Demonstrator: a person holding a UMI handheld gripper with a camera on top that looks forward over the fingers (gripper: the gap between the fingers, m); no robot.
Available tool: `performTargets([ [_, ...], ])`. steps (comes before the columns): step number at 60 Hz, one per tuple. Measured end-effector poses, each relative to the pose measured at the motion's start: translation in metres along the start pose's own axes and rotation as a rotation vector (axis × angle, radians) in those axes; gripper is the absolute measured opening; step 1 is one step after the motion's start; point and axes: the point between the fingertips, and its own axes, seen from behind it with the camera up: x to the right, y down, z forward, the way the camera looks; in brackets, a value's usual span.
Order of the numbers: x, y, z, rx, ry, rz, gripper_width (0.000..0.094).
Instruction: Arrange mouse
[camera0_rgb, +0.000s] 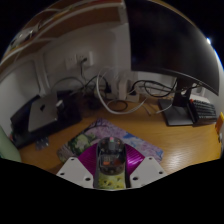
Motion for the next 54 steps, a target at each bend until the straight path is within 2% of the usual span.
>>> performTargets([
  [5, -0.001, 0.022, 0.015, -0.031, 0.028, -0.045, 0.0361],
  [13, -0.001, 0.026, 0.018, -0.014, 0.029, -0.081, 0.0488],
  [15, 0.000, 0.027, 0.017, -0.029, 0.037, -0.102, 0.0571],
  [20, 0.007, 0.020, 0.006, -0.050, 0.059, -0.139, 0.0881],
  [22, 0.009, 0.014, -0.004, -0.052, 0.050, -0.120, 0.0836],
  [35, 0.043, -0.010, -0.128, -0.090, 0.062, -0.005, 0.0868],
  [44, 0.081, 0.004, -0.212, -0.119, 0.100, 0.009, 0.0866],
  [54, 0.115, 0.014, -0.266, -0.104, 0.149, 0.054, 0.0873],
])
